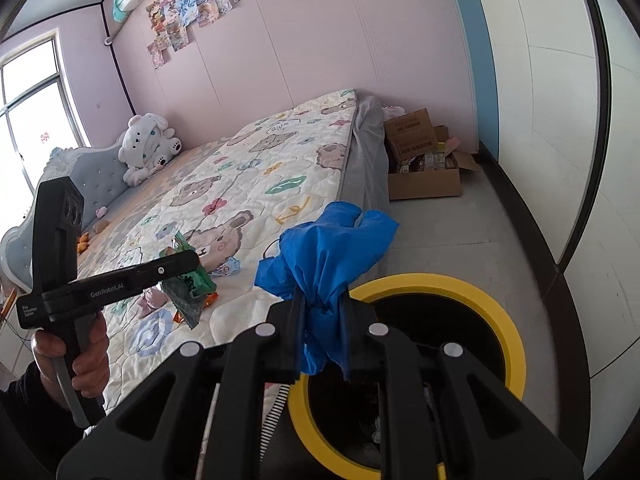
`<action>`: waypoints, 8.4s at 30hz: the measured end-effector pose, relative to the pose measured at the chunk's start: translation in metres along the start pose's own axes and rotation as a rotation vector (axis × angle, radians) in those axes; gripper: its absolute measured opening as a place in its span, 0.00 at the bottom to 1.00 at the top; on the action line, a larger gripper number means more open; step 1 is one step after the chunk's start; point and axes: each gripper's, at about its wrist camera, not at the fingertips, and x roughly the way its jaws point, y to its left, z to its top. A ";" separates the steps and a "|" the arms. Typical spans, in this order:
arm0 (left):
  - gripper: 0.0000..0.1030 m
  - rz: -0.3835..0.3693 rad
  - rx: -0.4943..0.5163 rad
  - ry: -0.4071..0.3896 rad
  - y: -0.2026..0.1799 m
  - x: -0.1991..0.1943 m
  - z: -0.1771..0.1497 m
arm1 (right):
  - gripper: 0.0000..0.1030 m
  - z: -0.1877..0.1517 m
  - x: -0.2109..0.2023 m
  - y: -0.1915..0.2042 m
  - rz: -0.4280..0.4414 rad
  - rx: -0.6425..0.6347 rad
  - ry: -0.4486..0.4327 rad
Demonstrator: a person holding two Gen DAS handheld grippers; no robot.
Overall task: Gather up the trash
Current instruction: 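Carry the green wrapper and blue glove toward the yellow-rimmed bin, then open both tools to drop the green wrapper and blue glove into bin, then move both open tools back over the trash on the bed, then grasp the pink cloth with left tool while right tool grasps orange wrapper, then carry the pink cloth and orange wrapper over the yellow-rimmed bin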
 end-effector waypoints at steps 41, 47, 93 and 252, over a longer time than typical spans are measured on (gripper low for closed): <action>0.32 0.008 0.085 0.178 -0.061 0.108 -0.041 | 0.15 -0.036 0.068 -0.103 -0.112 0.201 0.113; 0.46 0.005 0.060 0.179 -0.057 0.107 -0.038 | 0.25 -0.035 0.062 -0.106 -0.126 0.221 0.101; 0.92 0.349 -0.083 -0.067 0.115 -0.054 -0.021 | 0.72 0.017 0.051 0.062 0.036 0.007 0.038; 0.09 0.068 0.180 -0.086 -0.044 -0.004 -0.016 | 0.27 -0.005 -0.006 -0.052 -0.126 0.036 -0.022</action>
